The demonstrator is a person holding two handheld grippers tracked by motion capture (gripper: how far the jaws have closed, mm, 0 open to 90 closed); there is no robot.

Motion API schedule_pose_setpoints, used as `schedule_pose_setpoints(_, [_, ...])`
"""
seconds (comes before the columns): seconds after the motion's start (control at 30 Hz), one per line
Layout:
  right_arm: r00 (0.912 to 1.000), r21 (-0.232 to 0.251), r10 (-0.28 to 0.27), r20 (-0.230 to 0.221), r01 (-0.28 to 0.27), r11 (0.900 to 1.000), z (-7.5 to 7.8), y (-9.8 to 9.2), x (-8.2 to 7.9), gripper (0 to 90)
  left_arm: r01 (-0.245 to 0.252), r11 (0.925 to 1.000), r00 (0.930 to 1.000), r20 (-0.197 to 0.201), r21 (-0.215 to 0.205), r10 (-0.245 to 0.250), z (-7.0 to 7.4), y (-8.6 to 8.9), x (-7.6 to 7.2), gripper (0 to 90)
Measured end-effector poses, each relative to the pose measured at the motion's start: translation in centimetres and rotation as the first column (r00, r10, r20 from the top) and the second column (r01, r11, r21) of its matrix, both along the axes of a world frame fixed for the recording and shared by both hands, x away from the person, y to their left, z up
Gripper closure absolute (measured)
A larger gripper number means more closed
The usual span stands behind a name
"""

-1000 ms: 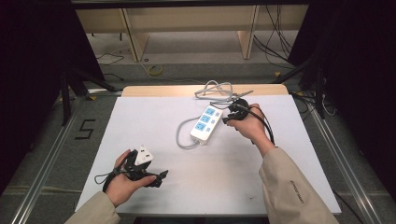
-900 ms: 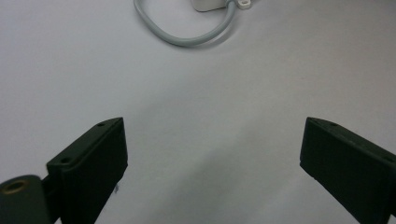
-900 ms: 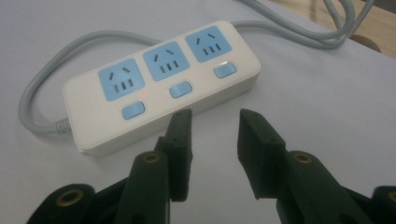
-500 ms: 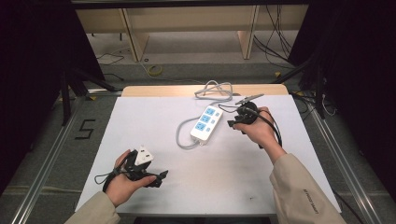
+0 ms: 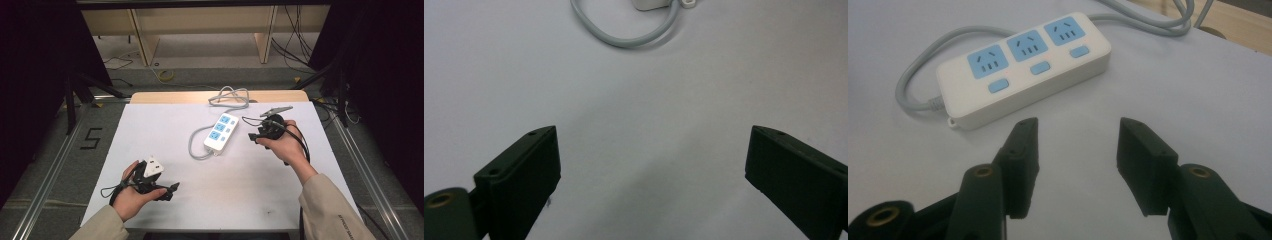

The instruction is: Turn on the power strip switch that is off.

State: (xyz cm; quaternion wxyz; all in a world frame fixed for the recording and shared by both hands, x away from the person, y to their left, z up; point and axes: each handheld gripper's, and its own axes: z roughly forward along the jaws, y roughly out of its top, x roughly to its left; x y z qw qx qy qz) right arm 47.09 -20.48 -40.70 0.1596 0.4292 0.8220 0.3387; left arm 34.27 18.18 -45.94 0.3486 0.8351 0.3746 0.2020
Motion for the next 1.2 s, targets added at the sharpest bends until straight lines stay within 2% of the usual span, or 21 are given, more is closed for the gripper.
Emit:
schedule_pose_setpoints(0.23, [0.9998, -0.004, -0.002, 0.017, 0.002, 1.0, 0.2, -0.7, -1.1, 46.0, 0.0, 1.0, 1.0, -0.001, 0.003, 0.0, 0.0, 0.1, 0.0, 7.2])
schedule_pose_setpoints(0.33, [0.9997, 0.013, -0.001, 0.025, 0.001, 1.0, 0.4, -1.0, -1.6, 44.4, -0.004, 1.0, 1.0, -0.001, -0.002, 0.004, 0.0, 0.1, 0.0, 7.2])
schedule_pose_setpoints(0.6, [0.9992, 0.018, -0.017, 0.037, 0.016, 1.0, 0.3, -2.2, -3.1, 40.5, -0.009, 0.9999, 1.0, 0.0, -0.006, 0.009, 0.0, 0.2, 0.0, 7.2])
schedule_pose_setpoints(1.2, [0.9969, 0.068, -0.007, 0.078, 0.002, 0.998, -1.0, -4.5, -6.4, 32.6, -0.014, 0.9999, 0.9999, -0.001, -0.008, 0.014, 0.0, 0.5, 0.0, 7.3])
